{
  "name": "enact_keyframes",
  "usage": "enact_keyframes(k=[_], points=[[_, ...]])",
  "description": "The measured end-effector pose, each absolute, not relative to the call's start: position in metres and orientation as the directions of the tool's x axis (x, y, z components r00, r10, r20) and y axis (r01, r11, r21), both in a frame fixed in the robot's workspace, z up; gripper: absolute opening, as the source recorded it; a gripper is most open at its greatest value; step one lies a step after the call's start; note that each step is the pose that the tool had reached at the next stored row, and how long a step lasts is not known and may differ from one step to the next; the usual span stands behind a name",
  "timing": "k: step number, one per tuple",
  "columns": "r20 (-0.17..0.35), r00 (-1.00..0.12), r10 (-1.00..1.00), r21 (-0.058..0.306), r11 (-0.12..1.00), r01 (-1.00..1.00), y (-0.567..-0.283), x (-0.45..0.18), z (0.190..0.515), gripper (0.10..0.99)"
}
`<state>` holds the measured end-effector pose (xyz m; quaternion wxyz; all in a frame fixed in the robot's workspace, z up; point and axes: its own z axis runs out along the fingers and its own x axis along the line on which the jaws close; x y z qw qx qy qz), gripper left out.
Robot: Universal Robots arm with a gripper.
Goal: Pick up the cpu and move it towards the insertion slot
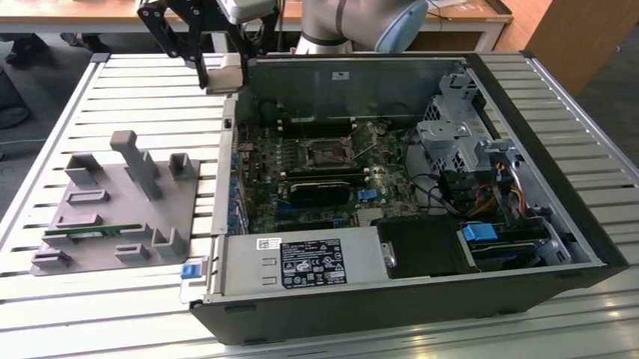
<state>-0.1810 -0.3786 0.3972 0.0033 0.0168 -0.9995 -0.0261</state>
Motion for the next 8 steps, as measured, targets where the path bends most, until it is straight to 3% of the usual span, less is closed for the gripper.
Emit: enact_keyframes(k=[8], points=[[0.006,-0.999,-0.034,0.052,0.998,-0.033,-0.3754,-0.1731,0.3972,0.541]])
